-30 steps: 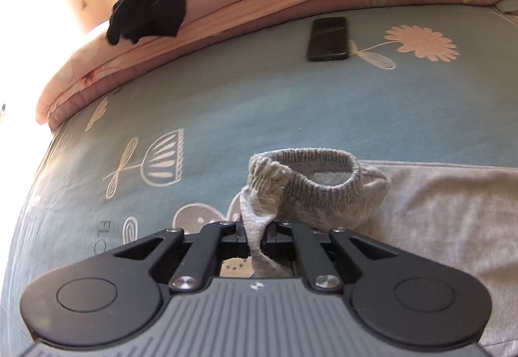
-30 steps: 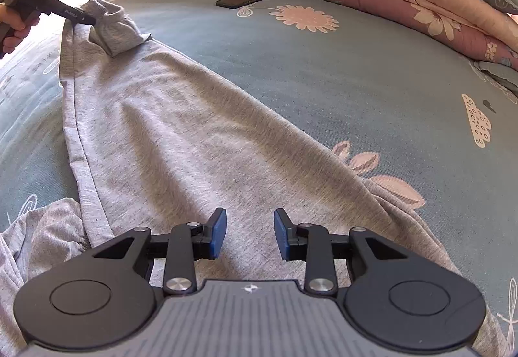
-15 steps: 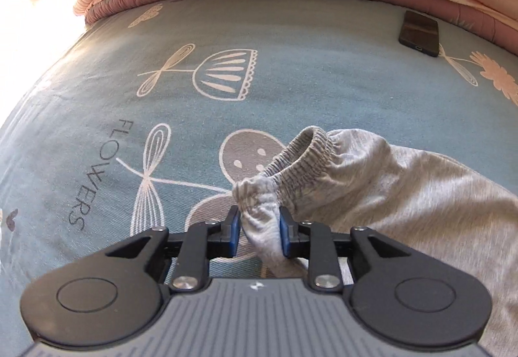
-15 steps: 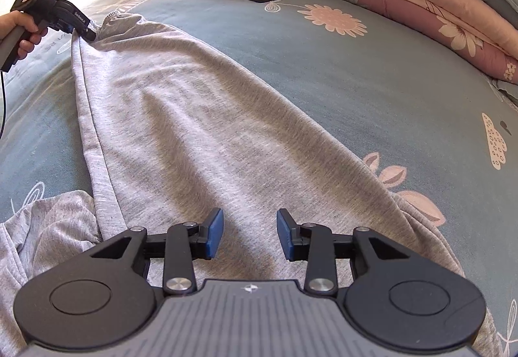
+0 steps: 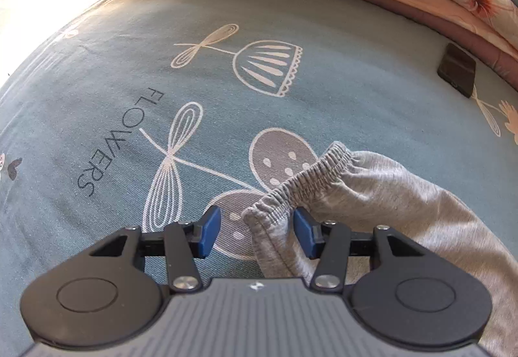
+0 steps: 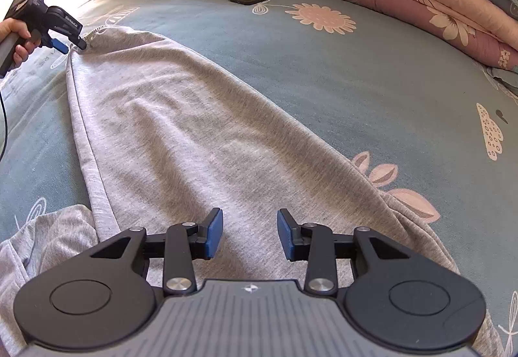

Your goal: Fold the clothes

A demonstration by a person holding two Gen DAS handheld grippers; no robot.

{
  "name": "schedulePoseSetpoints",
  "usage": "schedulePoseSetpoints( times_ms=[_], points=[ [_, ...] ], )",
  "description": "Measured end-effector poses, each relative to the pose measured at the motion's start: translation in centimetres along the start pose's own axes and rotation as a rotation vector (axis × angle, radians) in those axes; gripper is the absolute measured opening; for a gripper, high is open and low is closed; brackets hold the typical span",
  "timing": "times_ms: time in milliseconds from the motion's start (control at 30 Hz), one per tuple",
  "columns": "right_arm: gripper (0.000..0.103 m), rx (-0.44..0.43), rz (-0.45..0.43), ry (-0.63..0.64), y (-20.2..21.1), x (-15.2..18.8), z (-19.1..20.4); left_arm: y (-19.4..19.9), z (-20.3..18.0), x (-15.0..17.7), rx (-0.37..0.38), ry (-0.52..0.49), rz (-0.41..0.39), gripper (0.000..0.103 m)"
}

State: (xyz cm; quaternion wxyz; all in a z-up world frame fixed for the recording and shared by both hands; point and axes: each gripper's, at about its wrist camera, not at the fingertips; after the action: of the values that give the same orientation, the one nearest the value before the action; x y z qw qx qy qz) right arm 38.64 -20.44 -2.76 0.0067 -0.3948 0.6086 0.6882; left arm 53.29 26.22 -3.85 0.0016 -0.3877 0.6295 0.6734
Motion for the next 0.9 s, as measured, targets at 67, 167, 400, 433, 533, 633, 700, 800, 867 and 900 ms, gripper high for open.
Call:
schedulePoseSetpoints(
  times_ms=[67,167,400,433,533,633,700,800,867,900],
  points=[
    [0.041,-0.019,-0.007,0.024,0.0,-2.0,0.1,1.0,0.4,1.0,0.024,0.000,-0.050,0.051],
    [0.041,-0.048,-0.018,0.060,-0.1,-5.1,0.2,1.2,0.2,2.4,0.075,-0.061,-0.063,0.052],
    [0.041,-0.084,-0.114,0.221,-2.0,-16.6,3.4,-0.9,1.9,3.8,-0.028,-0.021,-0.062,0.055],
    [0.041,-0.095,-0.124,0.252,-2.5,-18.0,4.2,-0.8,2.4,3.9,-0.032,-0.005,-0.051,0.055],
    [0.041,-0.115,-0.149,0.336,-4.5,-21.9,6.8,-0.4,3.7,4.4,-0.014,0.017,-0.046,0.055],
    [0.041,-0.169,-0.156,0.354,-7.5,-26.1,9.2,-0.3,4.9,4.9,0.018,0.028,-0.045,0.056],
    [0.041,-0.239,-0.155,0.363,-9.6,-28.6,10.8,-0.3,5.3,4.8,0.039,0.037,-0.042,0.056],
    [0.041,-0.311,-0.148,0.427,-12.8,-31.7,13.6,-0.3,5.5,4.8,0.057,0.031,-0.041,0.057],
    [0.041,-0.345,-0.126,0.474,-14.9,-33.2,15.4,-0.3,5.7,4.9,0.068,0.025,-0.044,0.058],
    [0.042,-0.386,-0.110,0.495,-15.8,-33.7,16.2,-0.3,5.7,4.9,0.071,0.023,-0.046,0.058]
  ],
)
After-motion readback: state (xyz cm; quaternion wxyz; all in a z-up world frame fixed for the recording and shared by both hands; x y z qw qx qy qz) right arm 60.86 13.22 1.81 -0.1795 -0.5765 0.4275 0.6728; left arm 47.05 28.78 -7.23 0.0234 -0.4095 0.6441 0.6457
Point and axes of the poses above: each gripper's, at about its wrist camera, not at the fingertips, and y roughly against the way its jaws point, z to its left, x to its underside, and after that the axes turned 10 degrees about y, right-handed
